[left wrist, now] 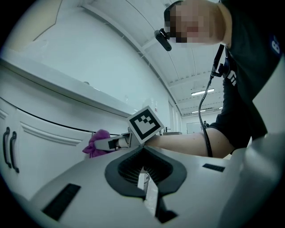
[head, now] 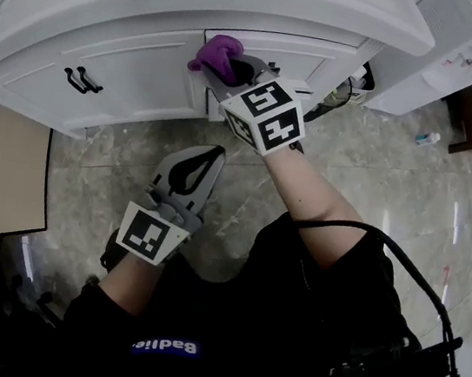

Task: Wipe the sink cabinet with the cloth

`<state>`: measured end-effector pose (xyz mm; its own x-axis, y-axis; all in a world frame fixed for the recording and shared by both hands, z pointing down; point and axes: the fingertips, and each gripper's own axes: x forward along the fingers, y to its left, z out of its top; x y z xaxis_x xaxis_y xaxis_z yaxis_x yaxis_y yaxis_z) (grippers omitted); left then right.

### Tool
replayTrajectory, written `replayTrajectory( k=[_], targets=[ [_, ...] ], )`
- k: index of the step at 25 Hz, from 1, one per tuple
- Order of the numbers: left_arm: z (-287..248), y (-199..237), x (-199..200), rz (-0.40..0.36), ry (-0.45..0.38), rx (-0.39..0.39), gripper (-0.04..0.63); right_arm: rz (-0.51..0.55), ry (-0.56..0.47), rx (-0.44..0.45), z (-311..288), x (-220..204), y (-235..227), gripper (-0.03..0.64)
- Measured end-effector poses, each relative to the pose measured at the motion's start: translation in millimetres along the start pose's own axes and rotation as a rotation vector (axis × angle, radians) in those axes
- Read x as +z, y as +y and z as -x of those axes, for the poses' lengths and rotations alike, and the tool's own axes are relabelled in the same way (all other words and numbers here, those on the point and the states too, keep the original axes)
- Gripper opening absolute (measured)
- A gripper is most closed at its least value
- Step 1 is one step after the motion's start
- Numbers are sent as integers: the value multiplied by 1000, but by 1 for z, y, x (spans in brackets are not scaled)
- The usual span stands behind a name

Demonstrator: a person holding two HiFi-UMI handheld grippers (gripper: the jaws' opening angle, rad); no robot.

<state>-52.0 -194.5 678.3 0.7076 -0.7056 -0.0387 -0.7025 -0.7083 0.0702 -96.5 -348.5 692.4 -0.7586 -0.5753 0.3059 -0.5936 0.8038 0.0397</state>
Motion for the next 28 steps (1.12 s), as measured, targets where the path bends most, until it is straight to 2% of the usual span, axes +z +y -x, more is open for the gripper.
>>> replayTrajectory(
  k=[3, 6, 8, 14, 18, 21, 28],
  targets=[
    [4, 2, -8, -1, -2, 13, 5, 11, -58, 29, 14, -1, 8, 61],
    [4, 5, -17, 0, 1, 20, 5, -6, -97, -4, 44, -15, -8, 61],
    [2, 2, -21, -1, 4, 12, 5, -34, -97, -70, 71, -33, -35, 61],
    [-1, -2, -26, -6, 11, -11, 5, -105, -37, -366, 149, -87, -144, 61],
    [-1, -1, -30, -5, 15, -13, 5, -150, 39, -500, 163, -118, -189, 61],
    [1, 0, -35, -1, 25, -13, 5, -163, 59, -494, 144, -122, -186, 61],
    [8, 2, -43, -3, 37, -9, 5, -132, 28, -353, 95, -95, -135, 61]
  ],
)
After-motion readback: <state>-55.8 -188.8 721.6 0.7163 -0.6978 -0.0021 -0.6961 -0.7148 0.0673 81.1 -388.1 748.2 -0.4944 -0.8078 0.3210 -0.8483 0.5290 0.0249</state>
